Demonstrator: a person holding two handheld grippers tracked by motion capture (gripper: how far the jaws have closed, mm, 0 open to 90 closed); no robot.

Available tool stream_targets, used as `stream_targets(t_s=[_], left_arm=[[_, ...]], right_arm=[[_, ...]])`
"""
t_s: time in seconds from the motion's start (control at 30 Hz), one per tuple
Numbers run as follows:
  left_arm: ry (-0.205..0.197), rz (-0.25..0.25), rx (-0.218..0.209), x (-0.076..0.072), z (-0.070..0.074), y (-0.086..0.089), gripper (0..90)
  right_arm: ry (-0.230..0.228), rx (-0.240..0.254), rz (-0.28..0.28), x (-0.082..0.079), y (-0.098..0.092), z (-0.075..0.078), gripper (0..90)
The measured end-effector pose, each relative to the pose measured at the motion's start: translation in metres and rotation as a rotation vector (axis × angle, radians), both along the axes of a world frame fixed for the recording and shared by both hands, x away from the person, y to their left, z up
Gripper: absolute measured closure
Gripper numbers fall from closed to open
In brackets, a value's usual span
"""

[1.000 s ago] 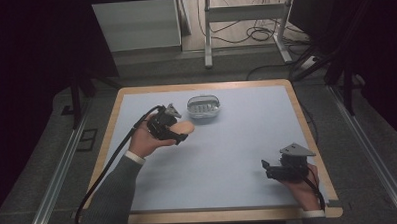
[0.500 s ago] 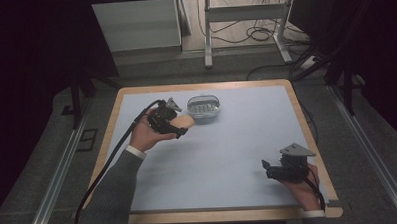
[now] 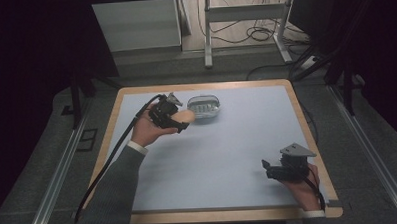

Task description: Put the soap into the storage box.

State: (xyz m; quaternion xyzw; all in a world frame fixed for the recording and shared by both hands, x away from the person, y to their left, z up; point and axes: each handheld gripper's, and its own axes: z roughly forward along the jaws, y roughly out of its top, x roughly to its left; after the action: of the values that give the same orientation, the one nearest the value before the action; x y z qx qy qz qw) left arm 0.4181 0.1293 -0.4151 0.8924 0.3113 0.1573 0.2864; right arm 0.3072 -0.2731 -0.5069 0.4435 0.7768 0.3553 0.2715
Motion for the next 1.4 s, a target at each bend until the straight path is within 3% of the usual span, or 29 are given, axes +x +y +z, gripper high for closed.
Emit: stream_targets(t_s=[0.67,1.1,1.4], left_arm=[[-0.007,0.007,-0.001,0.016,0.011,-0.006,33.2],[-0.003,0.027,-0.013,0.032,0.002,-0.008,33.2],[0.0,0.027,0.003,0.044,0.002,-0.015,33.2]], right_arm=[[0.003,-0.006,-0.003,0.001,0.001,-0.002,8.4],[0.008,-0.007,-0.003,0.001,0.001,-0.002,8.4],[0.007,-0.005,-0.005,0.001,0.001,-0.002,8.4]])
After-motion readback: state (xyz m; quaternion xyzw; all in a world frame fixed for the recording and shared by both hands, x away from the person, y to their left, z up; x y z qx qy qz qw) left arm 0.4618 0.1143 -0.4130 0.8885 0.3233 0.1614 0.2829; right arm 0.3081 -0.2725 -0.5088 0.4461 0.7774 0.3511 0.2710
